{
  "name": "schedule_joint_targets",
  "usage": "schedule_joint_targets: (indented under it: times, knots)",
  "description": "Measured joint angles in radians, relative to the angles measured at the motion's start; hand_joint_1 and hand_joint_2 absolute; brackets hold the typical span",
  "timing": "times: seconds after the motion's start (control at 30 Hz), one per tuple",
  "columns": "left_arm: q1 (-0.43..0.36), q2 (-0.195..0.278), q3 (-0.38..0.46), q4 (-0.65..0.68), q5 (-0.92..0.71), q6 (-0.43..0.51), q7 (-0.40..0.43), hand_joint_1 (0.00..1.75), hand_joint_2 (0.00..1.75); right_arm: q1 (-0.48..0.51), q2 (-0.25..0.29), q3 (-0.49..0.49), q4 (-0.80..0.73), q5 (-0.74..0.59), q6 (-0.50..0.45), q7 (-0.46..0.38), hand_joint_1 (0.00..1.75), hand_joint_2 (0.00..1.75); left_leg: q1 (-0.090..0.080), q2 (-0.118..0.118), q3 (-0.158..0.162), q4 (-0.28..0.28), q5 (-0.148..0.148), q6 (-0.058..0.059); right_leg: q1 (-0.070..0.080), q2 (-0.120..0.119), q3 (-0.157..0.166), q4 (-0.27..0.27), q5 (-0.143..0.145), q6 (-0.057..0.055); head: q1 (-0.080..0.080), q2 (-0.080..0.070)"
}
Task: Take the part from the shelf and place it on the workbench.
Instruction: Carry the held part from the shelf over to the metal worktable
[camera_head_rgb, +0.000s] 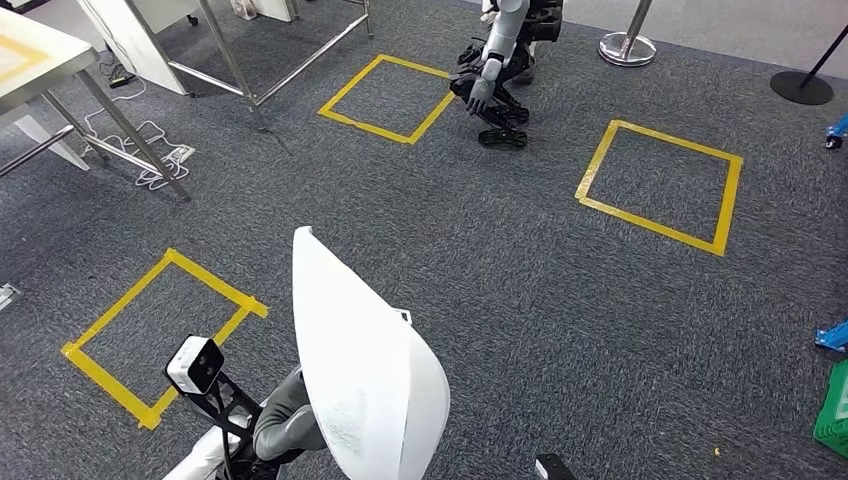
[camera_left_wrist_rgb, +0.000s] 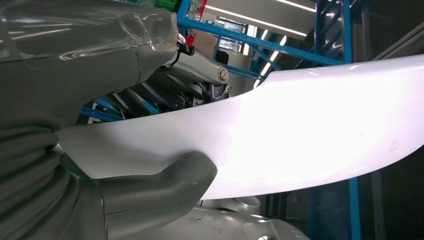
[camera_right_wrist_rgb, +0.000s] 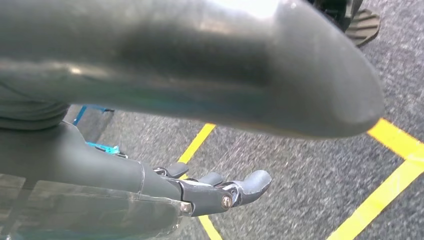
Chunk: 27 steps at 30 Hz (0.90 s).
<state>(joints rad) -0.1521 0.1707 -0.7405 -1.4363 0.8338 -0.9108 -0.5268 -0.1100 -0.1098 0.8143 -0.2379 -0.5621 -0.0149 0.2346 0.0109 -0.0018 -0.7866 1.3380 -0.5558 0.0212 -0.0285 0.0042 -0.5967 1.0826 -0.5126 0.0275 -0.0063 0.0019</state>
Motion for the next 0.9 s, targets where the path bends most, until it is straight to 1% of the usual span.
schedule_joint_targets:
  times: [0.03, 0.07, 0.1, 0.13, 0.17, 0.2, 0.23, 0.27, 0.3, 0.33, 0.37, 0.4, 0.43, 0.47, 0.5, 0.53, 0.57, 0.6, 0.63, 0.67, 0.7, 0.73, 0.77, 0.8, 0.83, 0.87, 0.9]
  knots:
    - [0.001, 0.000, 0.000, 0.000, -0.001, 0.000, 0.000, 1.75, 1.75, 0.000, 0.000, 0.000, 0.000, 0.000, 0.000, 0.000, 0.00, 0.00, -0.005, 0.000, 0.000, -0.013, 0.023, 0.011, 0.005, -0.003, 0.004, 0.000, -0.003, -0.003, 0.000, 0.000]
    - [0.001, 0.000, 0.000, -0.001, -0.001, 0.000, 0.000, 1.75, 1.75, -0.001, 0.000, 0.000, 0.001, -0.001, -0.001, 0.000, 0.00, 0.00, -0.013, 0.000, 0.019, -0.062, 0.061, 0.026, 0.010, -0.005, 0.011, -0.001, -0.008, -0.006, 0.000, 0.000]
    - [0.000, 0.001, 0.001, -0.001, -0.001, 0.000, 0.000, 1.75, 1.75, -0.001, 0.001, 0.000, 0.001, -0.001, -0.001, 0.000, 0.00, 0.00, -0.026, 0.000, 0.050, -0.128, 0.101, 0.045, 0.011, -0.006, 0.017, -0.004, -0.012, -0.009, 0.000, 0.000]
    - [-0.002, 0.001, 0.002, -0.002, -0.001, 0.000, 0.000, 1.75, 1.75, -0.003, 0.004, 0.000, 0.001, -0.001, -0.002, 0.000, 0.00, 0.00, -0.038, 0.004, 0.080, -0.185, 0.129, 0.063, 0.013, -0.007, 0.026, -0.009, -0.016, -0.010, 0.002, 0.000]
    - [-0.004, 0.001, 0.002, -0.003, -0.001, 0.000, 0.000, 1.75, 1.75, -0.004, 0.008, -0.001, 0.001, -0.001, -0.002, -0.001, 0.00, 0.00, -0.048, 0.007, 0.101, -0.225, 0.145, 0.075, 0.009, -0.008, 0.033, -0.015, -0.017, -0.009, 0.004, 0.000]
    - [-0.006, 0.002, 0.003, -0.004, -0.001, 0.001, 0.000, 1.75, 1.75, -0.005, 0.012, -0.001, 0.001, -0.001, -0.003, -0.001, 0.00, 0.00, -0.056, 0.009, 0.113, -0.245, 0.148, 0.082, 0.003, -0.010, 0.036, -0.022, -0.017, -0.006, 0.004, 0.000]
    - [-0.008, 0.002, 0.003, -0.006, -0.001, 0.001, -0.001, 1.75, 1.75, -0.006, 0.017, -0.001, 0.001, -0.001, -0.003, -0.001, 0.00, 0.00, -0.062, 0.010, 0.118, -0.254, 0.148, 0.080, -0.003, -0.013, 0.042, -0.030, -0.015, -0.002, 0.005, 0.000]
    - [-0.008, 0.002, 0.004, -0.008, -0.001, 0.001, -0.001, 1.75, 1.75, -0.006, 0.020, -0.001, 0.001, -0.001, -0.003, -0.001, 0.00, 0.00, -0.068, 0.007, 0.133, -0.279, 0.154, 0.084, -0.007, -0.015, 0.048, -0.042, -0.012, 0.002, 0.002, 0.000]
    - [-0.009, 0.002, 0.005, -0.011, -0.001, 0.001, -0.001, 1.75, 1.75, -0.005, 0.023, -0.001, 0.001, -0.001, -0.003, -0.001, 0.00, 0.00, -0.069, 0.006, 0.158, -0.317, 0.159, 0.086, -0.007, -0.018, 0.054, -0.049, -0.011, 0.003, 0.001, 0.000]
    - [-0.010, 0.001, 0.006, -0.013, -0.001, 0.001, -0.001, 1.75, 1.75, -0.006, 0.023, -0.001, 0.001, -0.001, -0.004, -0.001, 0.00, 0.00, -0.068, 0.004, 0.185, -0.358, 0.165, 0.093, -0.004, -0.018, 0.054, -0.045, -0.014, 0.002, 0.001, 0.000]
    - [-0.013, -0.001, 0.006, -0.015, -0.001, 0.001, -0.001, 1.75, 1.75, -0.006, 0.022, -0.001, 0.001, -0.001, -0.006, -0.001, 0.00, 0.00, -0.062, 0.003, 0.212, -0.395, 0.169, 0.101, 0.000, -0.015, 0.043, -0.021, -0.022, 0.000, 0.001, 0.000]
    - [-0.016, -0.005, 0.006, -0.015, -0.001, 0.001, -0.001, 1.75, 1.75, -0.006, 0.019, -0.001, 0.001, -0.001, -0.008, -0.001, 0.00, 0.00, -0.055, 0.001, 0.229, -0.417, 0.169, 0.102, 0.000, -0.010, 0.015, 0.026, -0.036, -0.003, 0.003, 0.000]
    - [-0.018, -0.008, 0.006, -0.015, -0.001, 0.002, -0.001, 1.75, 1.75, -0.007, 0.015, -0.001, 0.002, -0.001, -0.009, -0.002, 0.00, 0.00, -0.049, -0.002, 0.236, -0.422, 0.167, 0.104, -0.001, -0.006, -0.023, 0.085, -0.053, -0.002, 0.003, 0.000]
    - [-0.018, -0.011, 0.005, -0.015, -0.002, 0.003, -0.001, 1.75, 1.75, -0.007, 0.011, -0.001, 0.002, -0.002, -0.011, -0.001, 0.00, 0.00, -0.044, -0.005, 0.240, -0.421, 0.162, 0.100, -0.004, -0.004, -0.062, 0.141, -0.064, 0.004, 0.004, 0.000]
    - [-0.017, -0.013, 0.003, -0.015, -0.003, 0.003, -0.001, 1.75, 1.75, -0.005, 0.006, -0.001, 0.003, -0.002, -0.011, -0.001, 0.00, 0.00, -0.039, -0.008, 0.242, -0.417, 0.155, 0.092, -0.008, -0.004, -0.092, 0.173, -0.062, 0.015, 0.004, 0.000]
    - [-0.017, -0.015, 0.001, -0.014, -0.004, 0.004, 0.000, 1.75, 1.75, -0.004, 0.002, -0.001, 0.004, -0.002, -0.011, 0.000, 0.00, 0.00, -0.033, -0.013, 0.244, -0.410, 0.146, 0.082, -0.014, -0.004, -0.104, 0.171, -0.046, 0.030, 0.003, 0.000]
    - [-0.017, -0.016, 0.000, -0.014, -0.005, 0.003, 0.000, 1.75, 1.75, -0.003, 0.000, -0.001, 0.005, -0.001, -0.011, 0.001, 0.00, 0.00, -0.024, -0.020, 0.245, -0.395, 0.133, 0.069, -0.021, -0.004, -0.095, 0.128, -0.014, 0.050, 0.003, 0.000]
    - [-0.018, -0.017, -0.001, -0.012, -0.005, 0.003, 0.000, 1.75, 1.75, -0.003, -0.003, -0.001, 0.006, 0.001, -0.009, 0.002, 0.00, 0.00, -0.015, -0.025, 0.242, -0.372, 0.117, 0.053, -0.030, -0.001, -0.076, 0.070, 0.020, 0.071, 0.004, 0.000]
    - [-0.020, -0.017, -0.002, -0.011, -0.005, 0.002, -0.001, 1.75, 1.75, -0.002, -0.001, -0.001, 0.006, 0.003, -0.005, 0.004, 0.00, 0.00, -0.010, -0.030, 0.231, -0.345, 0.097, 0.036, -0.036, 0.009, -0.057, 0.027, 0.044, 0.084, 0.006, 0.000]
    - [-0.021, -0.018, -0.002, -0.009, -0.004, 0.001, -0.001, 1.75, 1.75, -0.002, -0.002, -0.001, 0.007, 0.004, -0.002, 0.006, 0.00, 0.00, -0.006, -0.035, 0.219, -0.316, 0.078, 0.022, -0.039, 0.018, -0.045, 0.002, 0.054, 0.084, 0.006, 0.000]
    - [-0.022, -0.018, -0.003, -0.008, -0.004, -0.001, -0.002, 1.75, 1.75, -0.002, -0.001, -0.001, 0.007, 0.005, 0.002, 0.008, 0.00, 0.00, -0.004, -0.038, 0.208, -0.294, 0.063, 0.013, -0.038, 0.025, -0.044, 0.002, 0.050, 0.073, 0.004, 0.000]
    - [-0.022, -0.018, -0.004, -0.008, -0.003, -0.003, -0.004, 1.75, 1.75, -0.001, 0.000, -0.001, 0.008, 0.006, 0.006, 0.011, 0.00, 0.00, -0.003, -0.043, 0.198, -0.281, 0.054, 0.008, -0.034, 0.028, -0.046, 0.013, 0.042, 0.056, 0.003, 0.000]
    - [-0.021, -0.018, -0.004, -0.007, -0.003, -0.004, -0.005, 1.75, 1.75, -0.002, -0.002, -0.001, 0.008, 0.007, 0.007, 0.014, 0.00, 0.00, 0.001, -0.047, 0.196, -0.276, 0.050, 0.006, -0.032, 0.023, -0.047, 0.016, 0.036, 0.040, 0.000, 0.000]
    - [-0.021, -0.017, -0.005, -0.007, -0.002, -0.005, -0.007, 1.75, 1.75, -0.002, -0.001, -0.001, 0.008, 0.008, 0.009, 0.016, 0.00, 0.00, 0.004, -0.046, 0.195, -0.272, 0.047, 0.004, -0.030, 0.017, -0.046, 0.016, 0.033, 0.031, -0.002, 0.000]
    - [-0.021, -0.017, -0.005, -0.007, -0.003, -0.006, -0.008, 1.75, 1.75, -0.004, -0.001, -0.001, 0.008, 0.010, 0.009, 0.017, 0.00, 0.00, 0.007, -0.040, 0.190, -0.260, 0.040, 0.001, -0.029, 0.011, -0.043, 0.015, 0.032, 0.026, -0.002, 0.000]
    - [-0.021, -0.016, -0.006, -0.007, -0.003, -0.006, -0.009, 1.75, 1.75, -0.005, -0.002, -0.001, 0.009, 0.012, 0.009, 0.018, 0.00, 0.00, 0.009, -0.029, 0.177, -0.231, 0.026, -0.002, -0.028, 0.005, -0.039, 0.013, 0.030, 0.022, -0.002, 0.000]
    - [-0.021, -0.016, -0.006, -0.007, -0.003, -0.006, -0.010, 1.75, 1.75, -0.006, -0.003, -0.001, 0.009, 0.013, 0.009, 0.019, 0.00, 0.00, 0.009, -0.016, 0.153, -0.184, 0.004, -0.006, -0.025, -0.001, -0.036, 0.012, 0.028, 0.020, -0.003, 0.000]
